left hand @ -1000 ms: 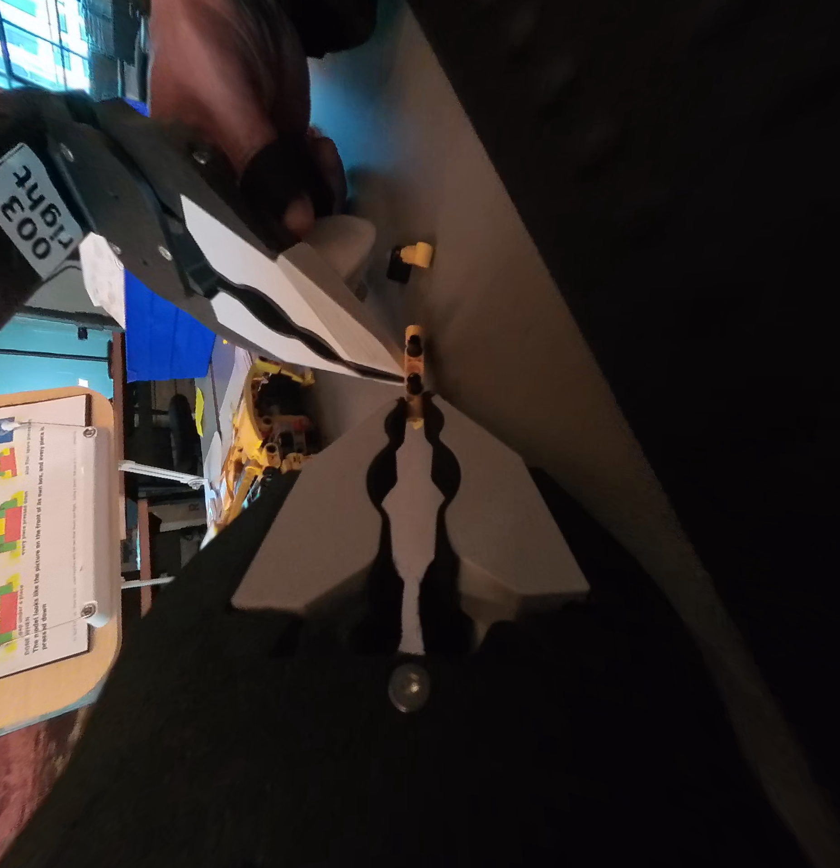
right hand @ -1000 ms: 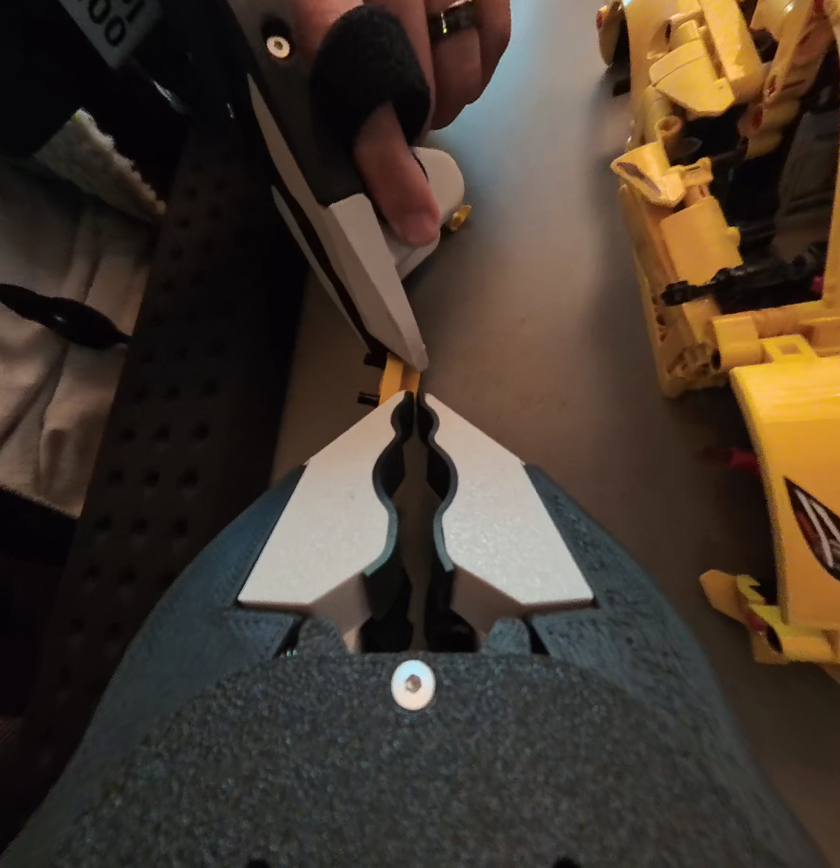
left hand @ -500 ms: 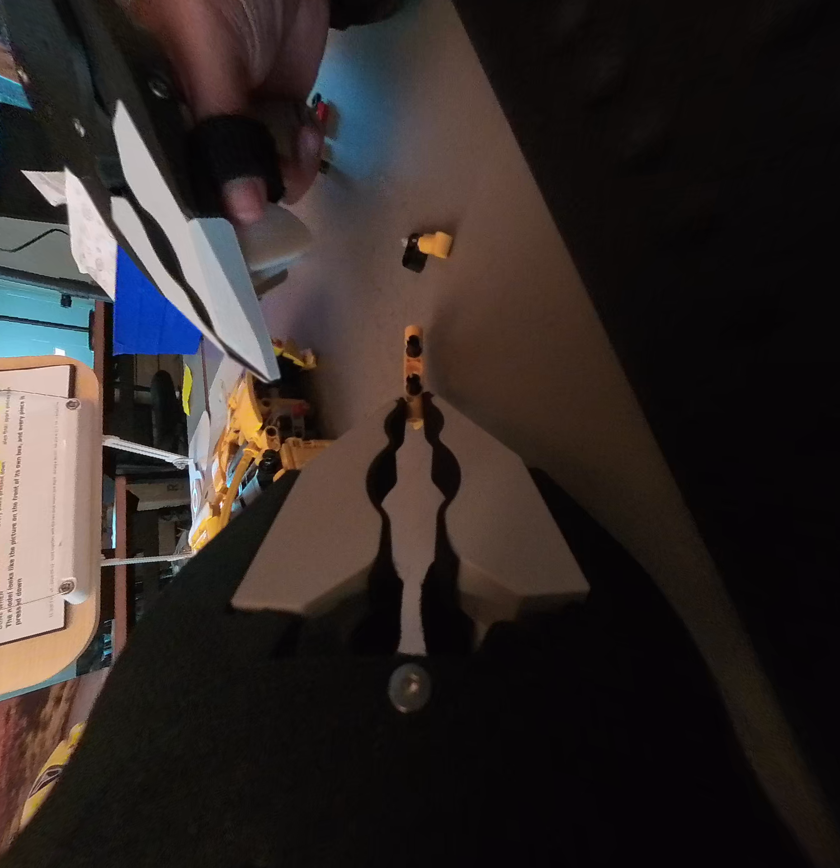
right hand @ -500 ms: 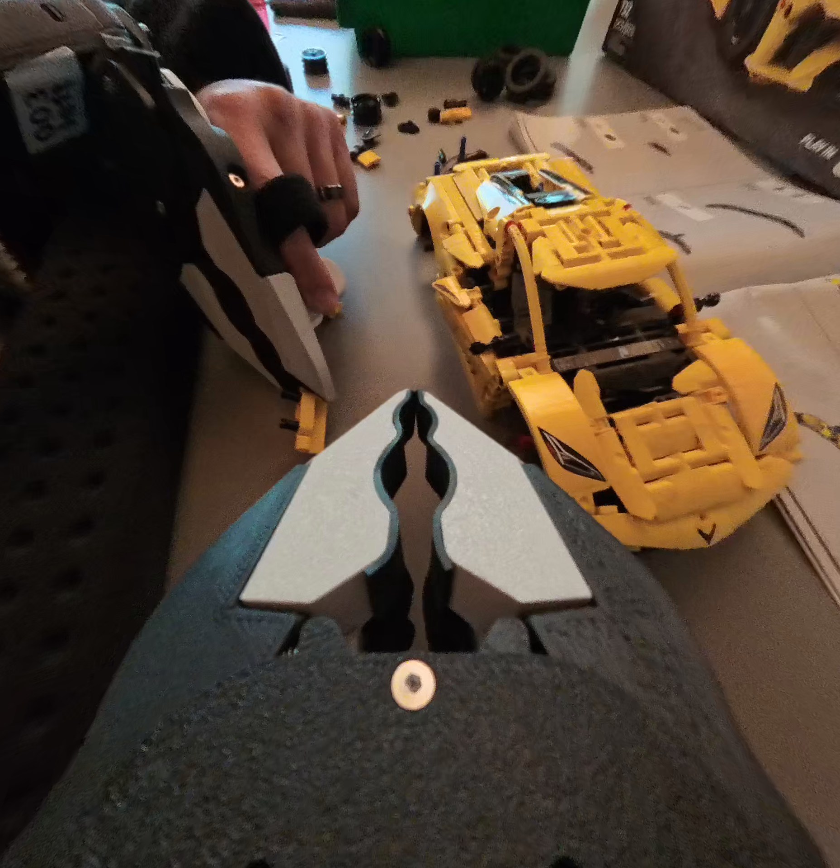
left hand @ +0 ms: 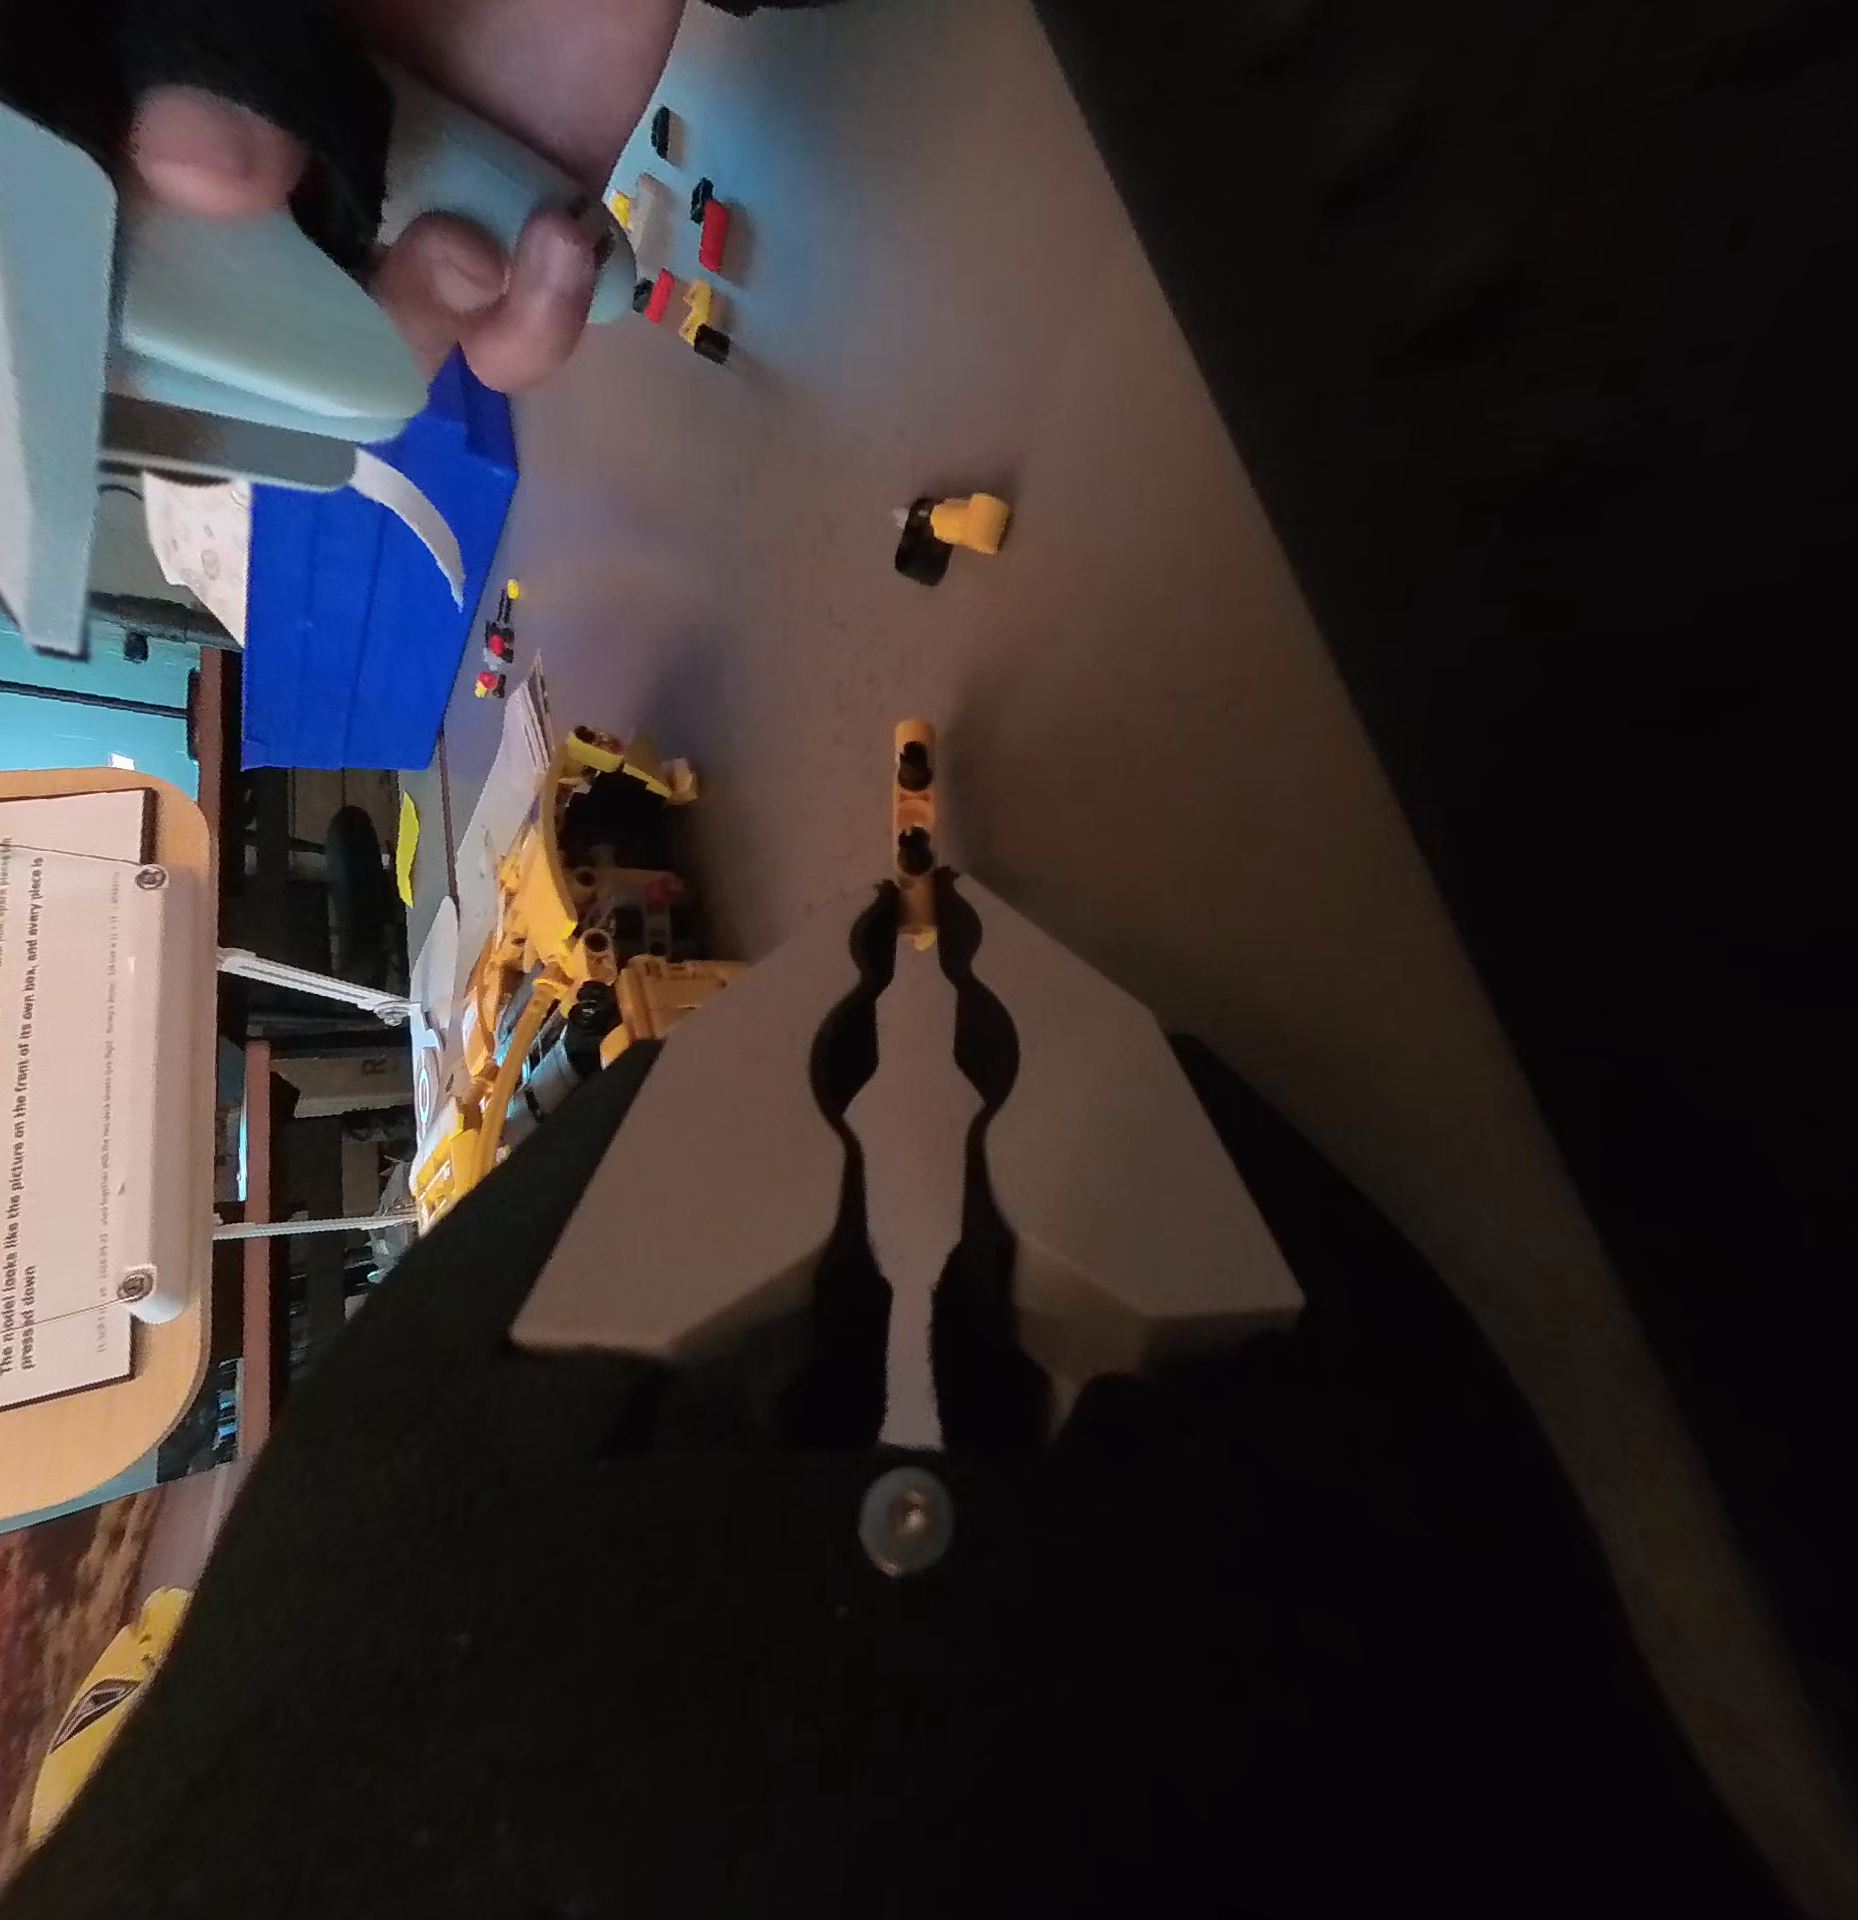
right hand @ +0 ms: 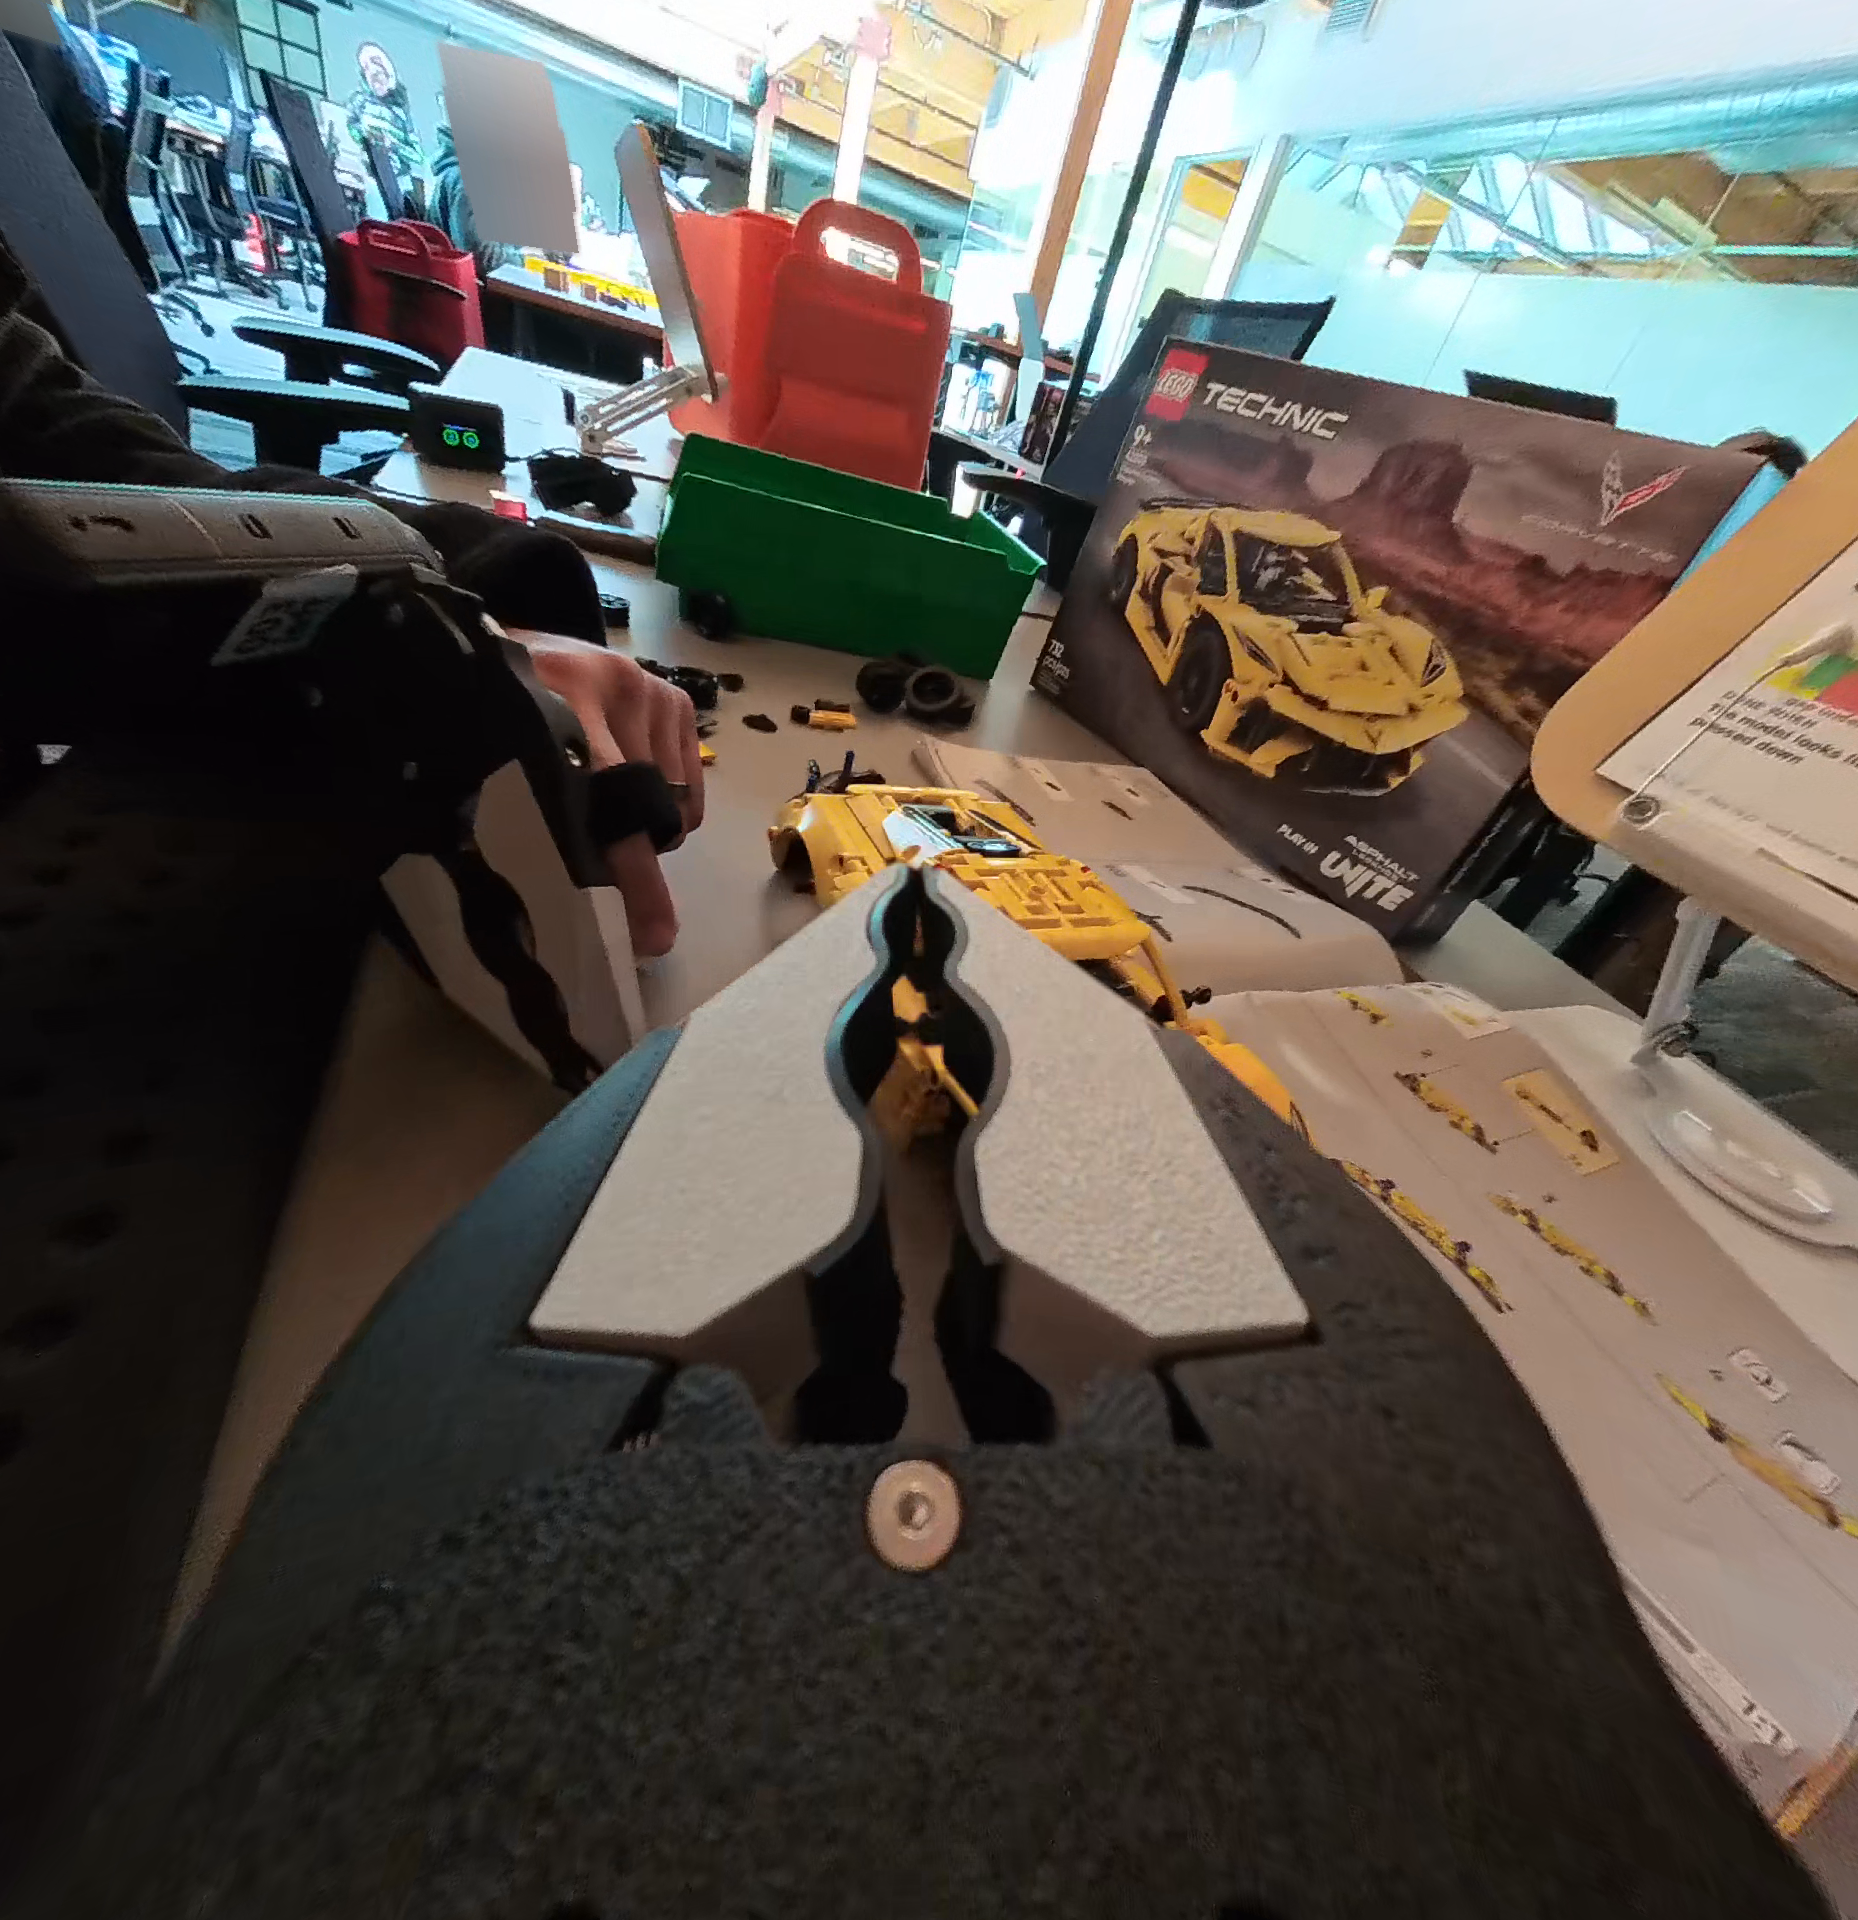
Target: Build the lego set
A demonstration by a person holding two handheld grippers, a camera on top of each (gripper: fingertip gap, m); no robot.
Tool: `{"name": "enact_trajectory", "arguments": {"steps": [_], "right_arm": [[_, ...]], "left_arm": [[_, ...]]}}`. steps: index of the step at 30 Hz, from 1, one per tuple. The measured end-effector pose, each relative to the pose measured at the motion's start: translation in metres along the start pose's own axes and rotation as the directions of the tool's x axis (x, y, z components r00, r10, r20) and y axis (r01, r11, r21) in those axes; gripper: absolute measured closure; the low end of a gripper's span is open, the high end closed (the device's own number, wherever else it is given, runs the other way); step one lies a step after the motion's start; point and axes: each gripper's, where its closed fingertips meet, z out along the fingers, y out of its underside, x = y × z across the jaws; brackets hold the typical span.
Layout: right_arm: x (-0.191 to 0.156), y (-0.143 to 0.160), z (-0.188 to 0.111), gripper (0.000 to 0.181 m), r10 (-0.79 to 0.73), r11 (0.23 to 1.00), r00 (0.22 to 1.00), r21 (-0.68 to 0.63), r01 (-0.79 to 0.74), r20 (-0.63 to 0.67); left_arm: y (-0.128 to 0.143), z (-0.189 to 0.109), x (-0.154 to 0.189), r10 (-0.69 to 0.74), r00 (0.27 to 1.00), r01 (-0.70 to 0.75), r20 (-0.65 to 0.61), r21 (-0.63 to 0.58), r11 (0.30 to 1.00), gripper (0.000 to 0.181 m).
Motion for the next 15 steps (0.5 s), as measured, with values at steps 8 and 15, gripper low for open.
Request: {"name": "enact_trajectory", "arguments": {"steps": [8,15], "right_arm": [[0.003,-0.002,-0.001,0.174,0.013,1.0,1.0,0.011,-0.013,-0.007],[0.005,-0.011,-0.007,0.181,0.069,0.997,0.998,0.034,-0.07,0.014]], "left_arm": [[0.003,0.0,-0.001,-0.006,1.0,0.006,0.0,-0.004,1.0,0.174],[0.004,-0.001,-0.001,-0.004,1.0,0.004,-0.001,-0.009,1.0,0.174]]}}
